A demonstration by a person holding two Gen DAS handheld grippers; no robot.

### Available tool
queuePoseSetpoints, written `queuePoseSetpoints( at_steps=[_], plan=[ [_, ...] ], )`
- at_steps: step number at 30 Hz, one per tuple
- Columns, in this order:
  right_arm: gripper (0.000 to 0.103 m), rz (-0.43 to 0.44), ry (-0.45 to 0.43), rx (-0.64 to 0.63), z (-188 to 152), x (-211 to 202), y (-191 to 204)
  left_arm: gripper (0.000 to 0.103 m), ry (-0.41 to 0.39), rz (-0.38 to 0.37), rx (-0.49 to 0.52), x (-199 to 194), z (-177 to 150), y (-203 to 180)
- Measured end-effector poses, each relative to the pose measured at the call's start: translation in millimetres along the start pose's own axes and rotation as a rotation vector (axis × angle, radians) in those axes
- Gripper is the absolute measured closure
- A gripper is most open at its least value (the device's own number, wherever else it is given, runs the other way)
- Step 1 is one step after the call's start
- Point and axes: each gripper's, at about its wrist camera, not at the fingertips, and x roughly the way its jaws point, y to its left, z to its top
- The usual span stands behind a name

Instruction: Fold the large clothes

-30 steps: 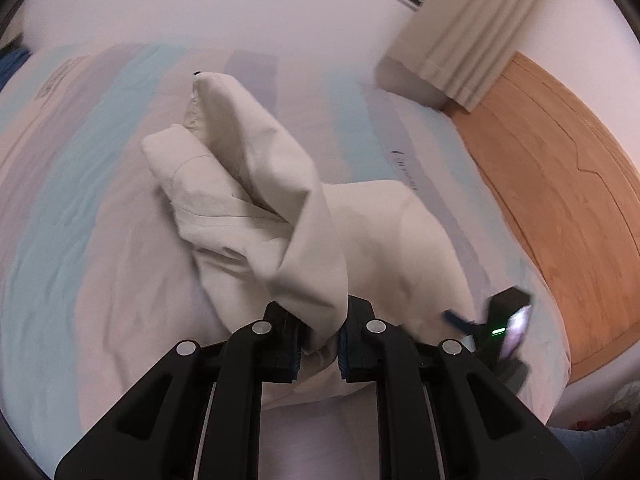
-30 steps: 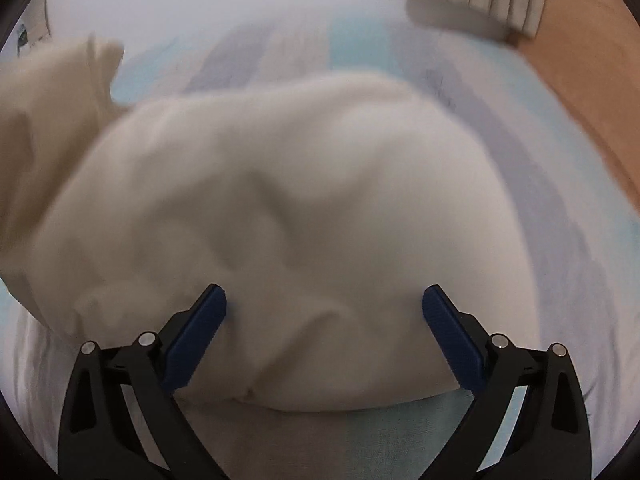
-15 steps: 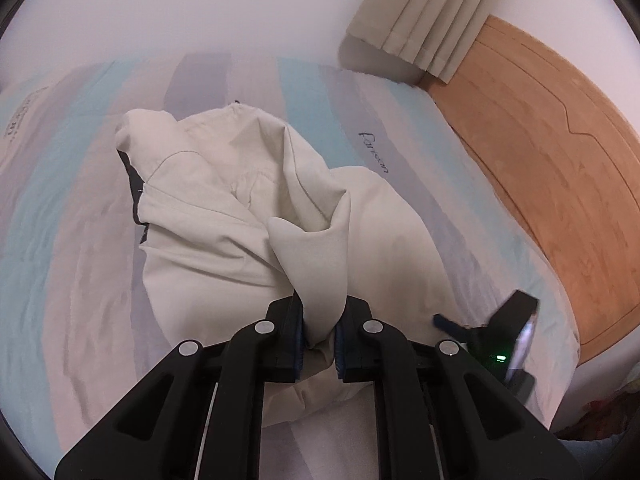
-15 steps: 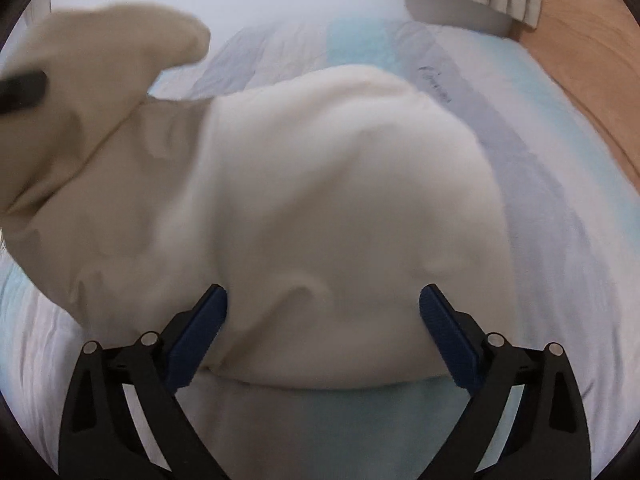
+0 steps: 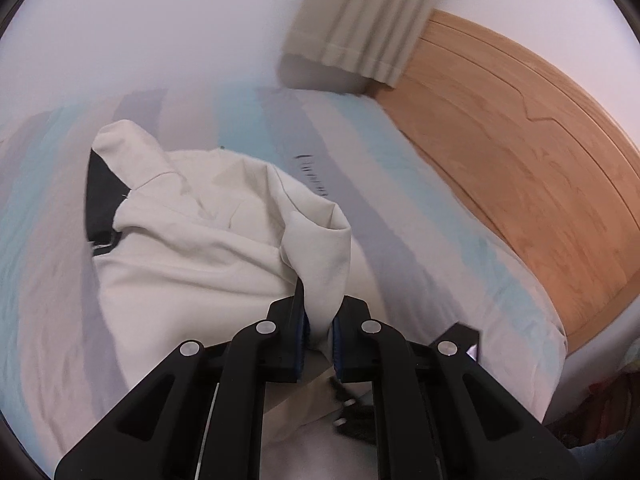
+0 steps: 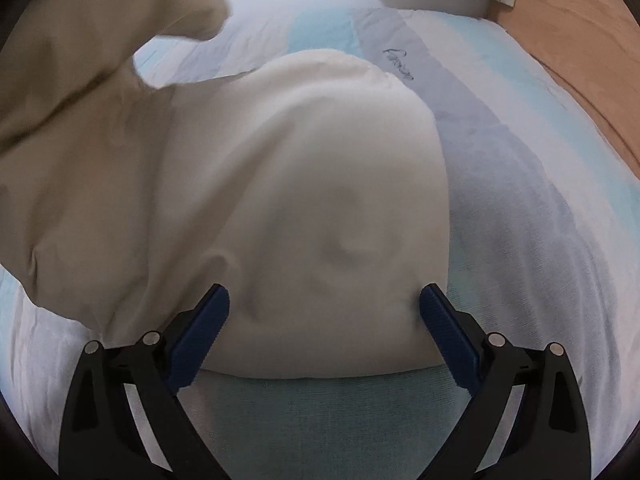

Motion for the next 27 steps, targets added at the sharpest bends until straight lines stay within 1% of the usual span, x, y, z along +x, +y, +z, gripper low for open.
queuePoseSetpoints(
  at_steps=[2,6,7,10,12,17,21,25,27],
  plan=[
    [0.01,0.013,0.005,0.012,-1,2,-1,0.095,0.01,-0.035,0.014,10,2,-16],
    [0.009,0.022,0.016,0.007,-5,7,-1,0.095,0.035,-0.083,0.052,31,1,-44],
    [0.009,0.027,0.017,0.006,-7,5,-3,0.095,0.047,-0.099,0.052,37,0,-50],
    [0.012,0.048,0.009,0.007,-8,-5,-10,0.095,0.065,-0.116,0.074,47,-3,-62],
    [0.014,0.038,0.003,0.032,-7,-13,-22,0.095,0.068,-0.126,0.081,49,-2,-67],
    [0.014,0.036,-0.001,0.22,-9,-36,-78,0.095,0.083,-0.157,0.101,54,-9,-85],
    [0.014,0.015,-0.023,0.274,-1,-47,-103,0.095,0.11,-0.193,0.129,66,-24,-108],
    [0.014,-0.048,-0.015,0.238,1,-51,-114,0.095,0.16,-0.185,0.156,97,-50,-118],
    [0.014,-0.064,-0.005,0.232,0,-53,-122,0.095,0.18,-0.157,0.16,115,-62,-116]
  ],
)
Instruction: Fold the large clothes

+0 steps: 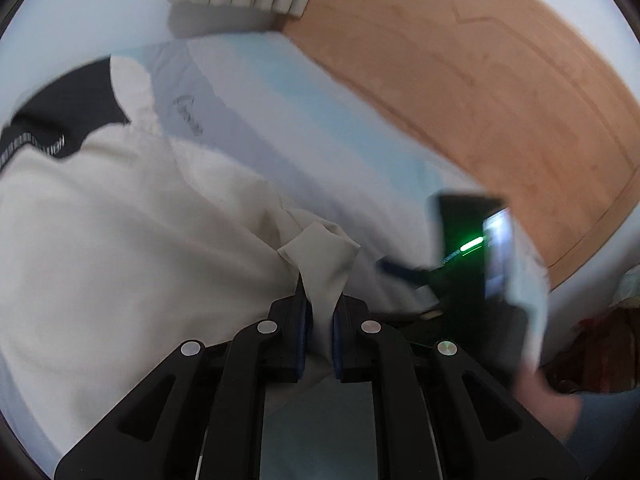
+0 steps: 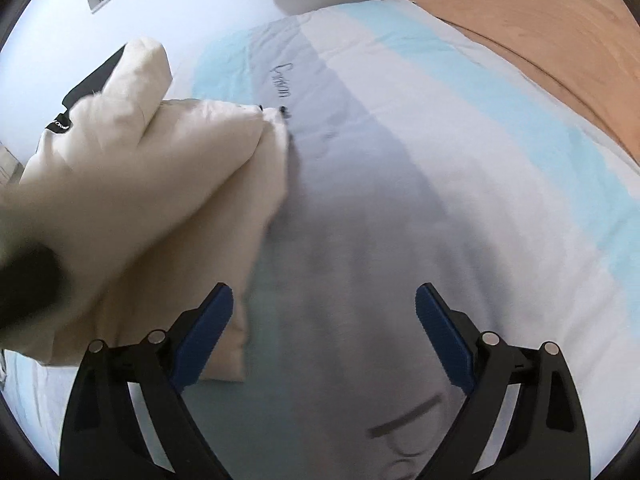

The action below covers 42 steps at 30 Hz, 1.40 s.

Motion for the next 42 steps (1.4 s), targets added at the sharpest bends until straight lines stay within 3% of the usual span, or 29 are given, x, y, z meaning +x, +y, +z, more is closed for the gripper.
queuePoseSetpoints(
  at_steps=[6,11,19,23,25,28,36,40,42],
  plan=[
    [0.014,-0.054,0.031,-0.012,-9,-4,-36,0.095,0.081,0.093,-0.03,49,-24,26],
    [0.014,-0.064,0.048,0.005,-17,-8,-53,0.094,0.129,0.148,0.007,81,-39,29],
    [0.014,-0.043,0.046,0.014,-15,-11,-52,0.092,0.146,0.165,0.039,94,-44,30],
    [0.014,-0.009,0.022,-0.003,-10,-23,-46,0.083,0.129,0.191,0.114,76,-37,14],
    [0.014,0.002,0.008,-0.02,-6,-28,-42,0.047,0.12,0.155,0.115,61,-35,5],
    [0.014,0.028,-0.009,-0.045,1,-33,-32,0.023,0.075,0.147,0.113,34,-33,-5],
    [0.014,0.076,-0.014,-0.114,19,-29,-1,0.021,0.006,0.132,0.045,-55,-40,4],
    [0.014,0.094,-0.01,-0.164,30,-24,20,0.015,-0.022,0.161,-0.012,-92,-34,39],
    [0.014,0.103,-0.016,-0.189,39,-22,32,0.014,-0.033,0.208,-0.037,-107,-27,76]
  ],
)
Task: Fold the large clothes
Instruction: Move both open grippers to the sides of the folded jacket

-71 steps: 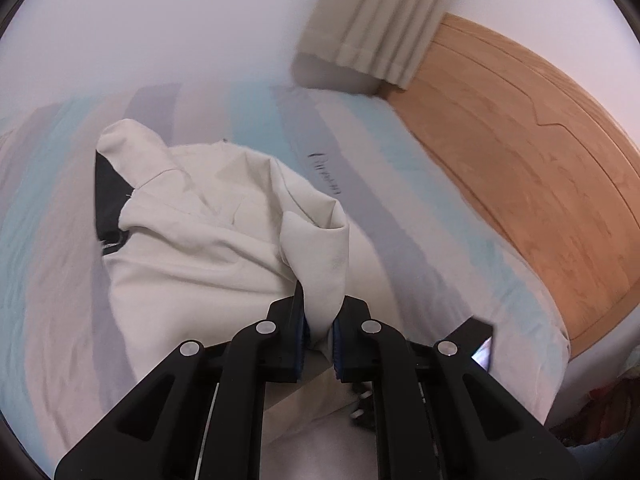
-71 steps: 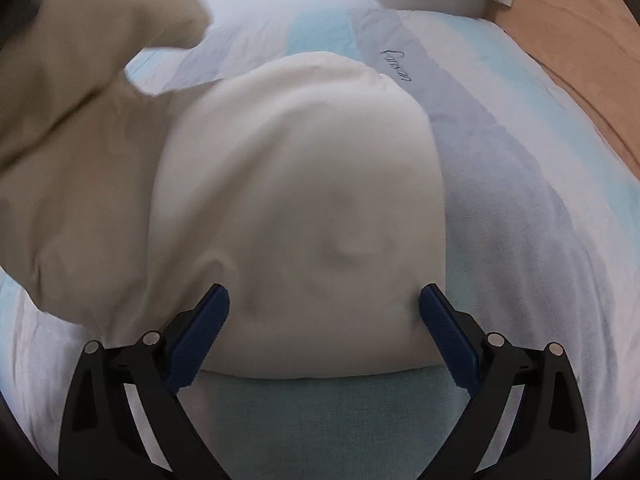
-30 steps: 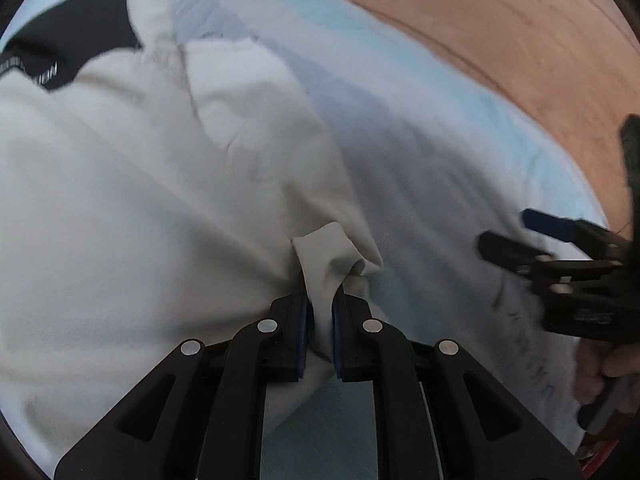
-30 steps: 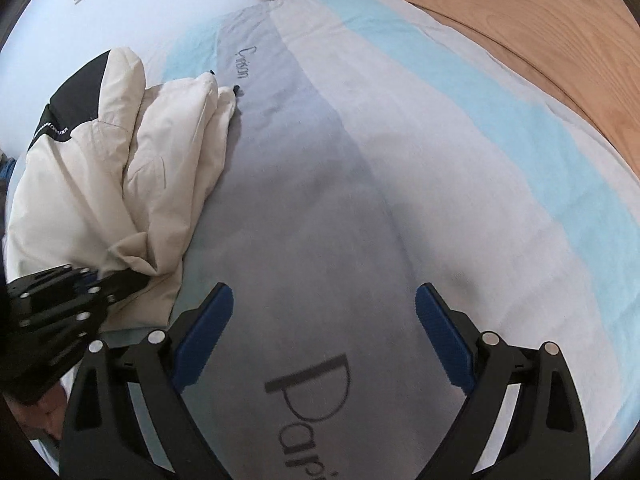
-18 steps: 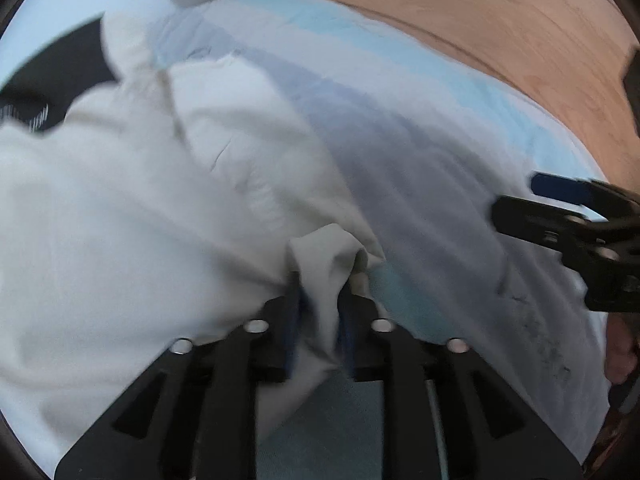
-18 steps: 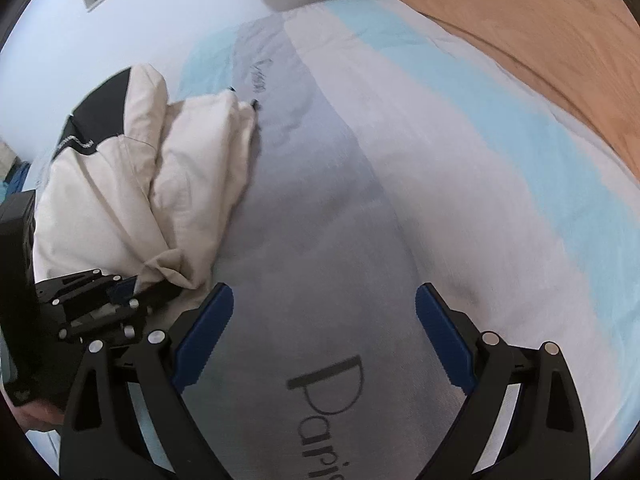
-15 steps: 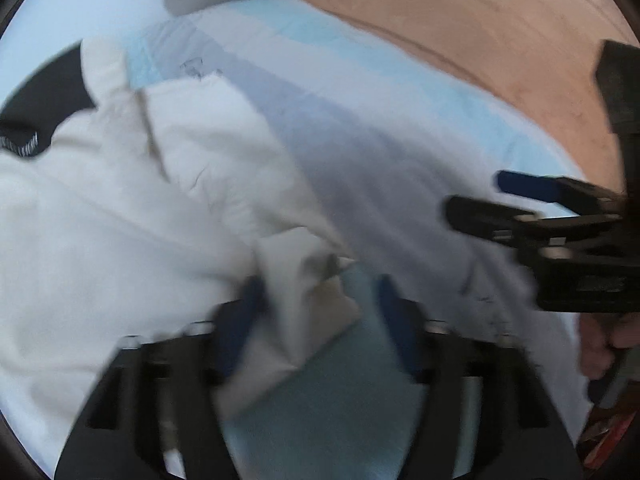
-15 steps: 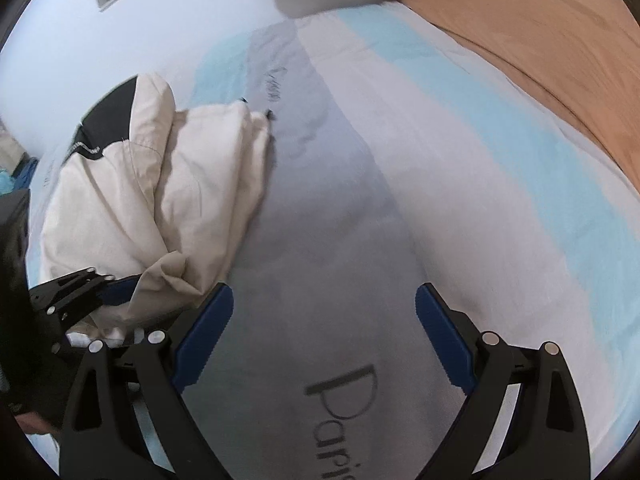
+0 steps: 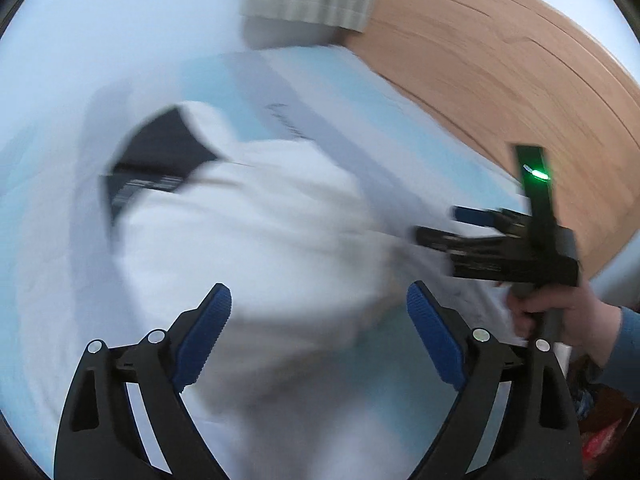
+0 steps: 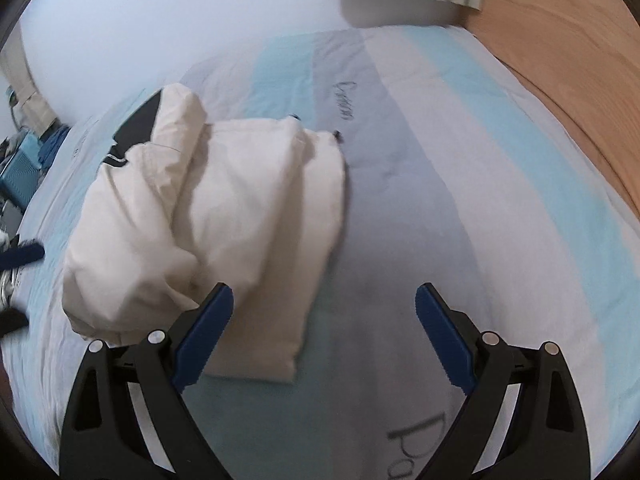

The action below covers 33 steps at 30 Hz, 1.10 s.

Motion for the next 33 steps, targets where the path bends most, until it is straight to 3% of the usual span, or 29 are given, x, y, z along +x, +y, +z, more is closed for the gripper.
queuePoseSetpoints(
  at_steps=[5,11,20,25,33],
  plan=[
    [0.014,0.035,-0.019,-0.074,33,7,25,0.014,0.061,0.055,-0.13,19,24,104],
    [0.014,0.042,0.03,-0.176,62,34,57,0.014,0.095,-0.022,-0.214,48,35,157],
    [0.014,0.089,0.174,-0.019,70,94,6,0.005,0.199,-0.241,-0.37,92,19,191],
    [0.014,0.144,0.254,0.061,60,120,-11,0.005,0.236,-0.287,-0.44,105,6,197],
    [0.009,0.185,0.3,0.138,53,139,-24,0.005,0.308,-0.372,-0.483,133,-2,185]
  ],
)
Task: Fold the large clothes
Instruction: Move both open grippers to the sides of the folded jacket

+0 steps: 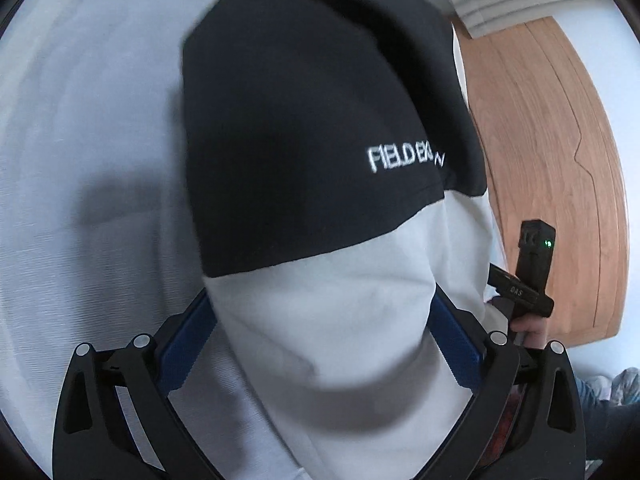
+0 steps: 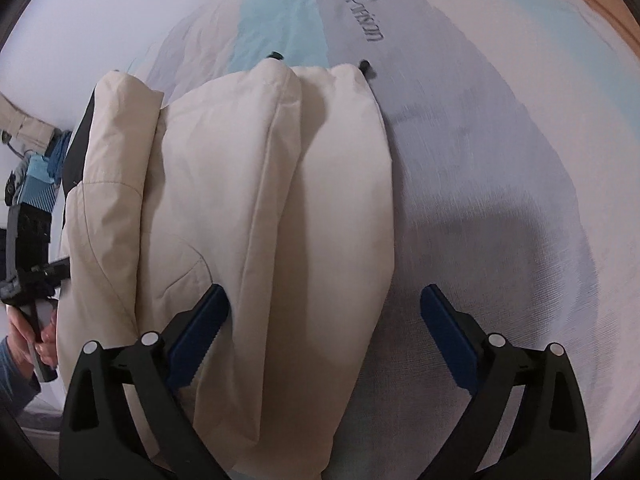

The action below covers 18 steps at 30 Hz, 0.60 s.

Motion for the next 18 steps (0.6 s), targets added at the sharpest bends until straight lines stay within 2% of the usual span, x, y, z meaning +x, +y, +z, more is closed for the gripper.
queuePoseSetpoints(
  at_steps=[3,10,17,18],
  plan=[
    [0.009,0.027,0.015,0.024,2,5,-4,0.005,0.029,0.002,0.022,11,-1,-10],
    [0.008,0.106,0.022,0.087,3,13,-6,0.005,0.021,-0.011,0.014,13,-6,-22],
    [0.01,0.221,0.024,0.086,3,13,11,0.006,0.006,-0.046,0.008,-3,-17,0],
    [0.01,0.209,0.042,0.09,3,17,10,0.006,0.005,-0.052,0.006,-4,-19,1]
  ],
)
